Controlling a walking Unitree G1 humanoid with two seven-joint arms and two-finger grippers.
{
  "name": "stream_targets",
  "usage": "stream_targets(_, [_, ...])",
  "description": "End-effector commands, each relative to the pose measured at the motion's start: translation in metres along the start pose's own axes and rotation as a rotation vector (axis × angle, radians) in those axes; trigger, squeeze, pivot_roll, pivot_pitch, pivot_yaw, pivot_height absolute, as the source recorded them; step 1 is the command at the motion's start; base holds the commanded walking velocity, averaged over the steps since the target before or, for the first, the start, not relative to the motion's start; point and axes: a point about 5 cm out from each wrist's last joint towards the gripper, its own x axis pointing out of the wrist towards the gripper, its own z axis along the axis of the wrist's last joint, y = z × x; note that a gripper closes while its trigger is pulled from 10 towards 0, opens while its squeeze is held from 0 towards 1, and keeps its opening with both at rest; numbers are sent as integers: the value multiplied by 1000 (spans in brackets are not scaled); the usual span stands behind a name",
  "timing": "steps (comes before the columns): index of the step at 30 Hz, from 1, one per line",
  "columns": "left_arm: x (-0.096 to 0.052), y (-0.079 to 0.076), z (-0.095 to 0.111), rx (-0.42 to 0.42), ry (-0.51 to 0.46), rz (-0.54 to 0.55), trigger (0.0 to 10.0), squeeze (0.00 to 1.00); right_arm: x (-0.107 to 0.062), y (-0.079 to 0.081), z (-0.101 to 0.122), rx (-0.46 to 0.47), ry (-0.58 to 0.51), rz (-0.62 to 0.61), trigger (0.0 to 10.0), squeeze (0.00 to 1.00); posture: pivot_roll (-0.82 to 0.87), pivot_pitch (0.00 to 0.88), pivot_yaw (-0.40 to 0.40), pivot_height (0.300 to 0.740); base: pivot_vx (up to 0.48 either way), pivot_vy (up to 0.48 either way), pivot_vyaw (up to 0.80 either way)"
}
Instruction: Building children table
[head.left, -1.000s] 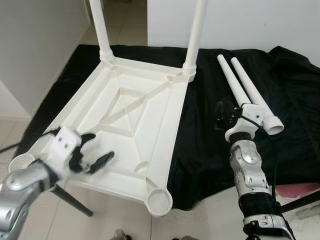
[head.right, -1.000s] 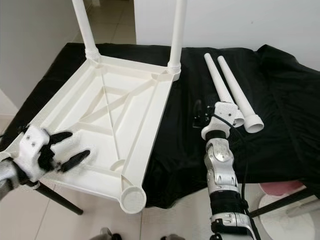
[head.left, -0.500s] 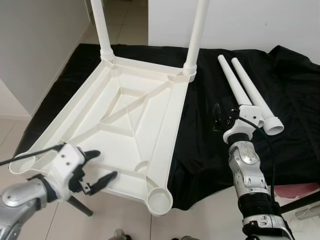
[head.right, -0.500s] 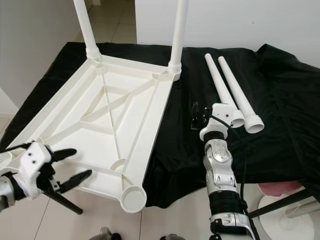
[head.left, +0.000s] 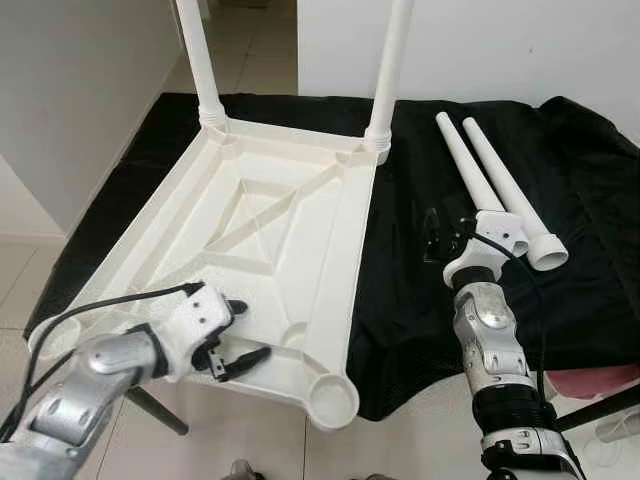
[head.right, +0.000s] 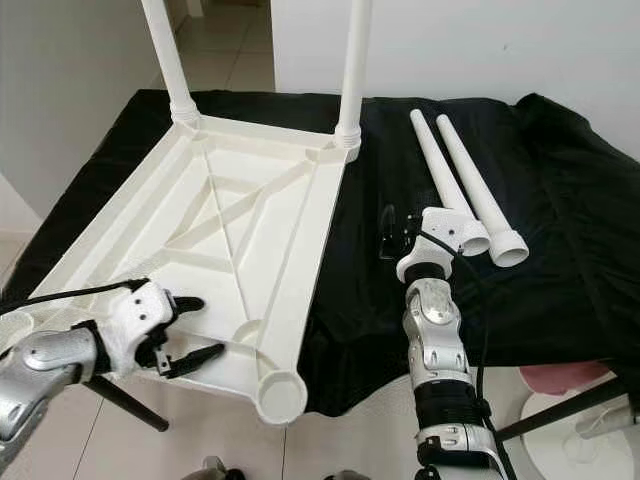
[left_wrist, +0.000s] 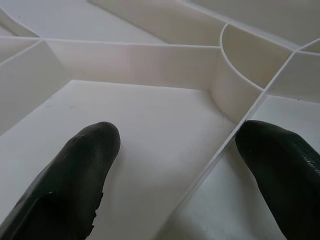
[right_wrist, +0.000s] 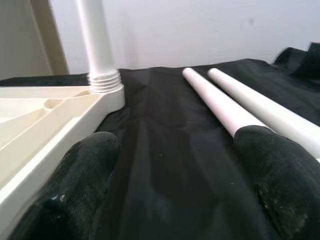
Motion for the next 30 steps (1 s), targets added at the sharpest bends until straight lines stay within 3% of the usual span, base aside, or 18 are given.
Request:
stream_targets(1, [7,0,-13,-17,61,108,10000,0,-2,-1,-2,10,3,-13,10000,0,-16,77,15,740,0,0,0])
stream_targets(3, [12,4,-11,-9,51,133,10000,0,-2,-1,-2,11,3,-14,10000,0,-16,77,15,740,0,0,0])
stream_targets(4, [19,12,-4,11,26,178,10000,0,-1,0,-2,14,4,-13,10000,0,-11,74,13,740,0,0,0])
stream_targets(8, [22,16,-1,24,17,194,10000,0,0,0,-3,15,4,-13,10000,0,-11,74,13,740,0,0,0])
stream_targets(11, [34,36,7,27,-4,293,10000,0,2,7,-2,25,4,3,10000,0,-6,66,0,740,0,0,0])
stream_targets(21, [58,57,23,134,4,336,10000,0,8,15,1,31,-6,26,10000,0,-7,54,-11,740,0,0,0])
stream_targets(27, [62,63,31,145,-17,349,10000,0,8,15,2,30,-8,25,10000,0,-10,50,-11,740,0,0,0])
stream_targets(30, [71,72,45,163,-56,381,10000,0,8,13,1,26,-9,19,10000,0,-12,45,-5,740,0,0,0])
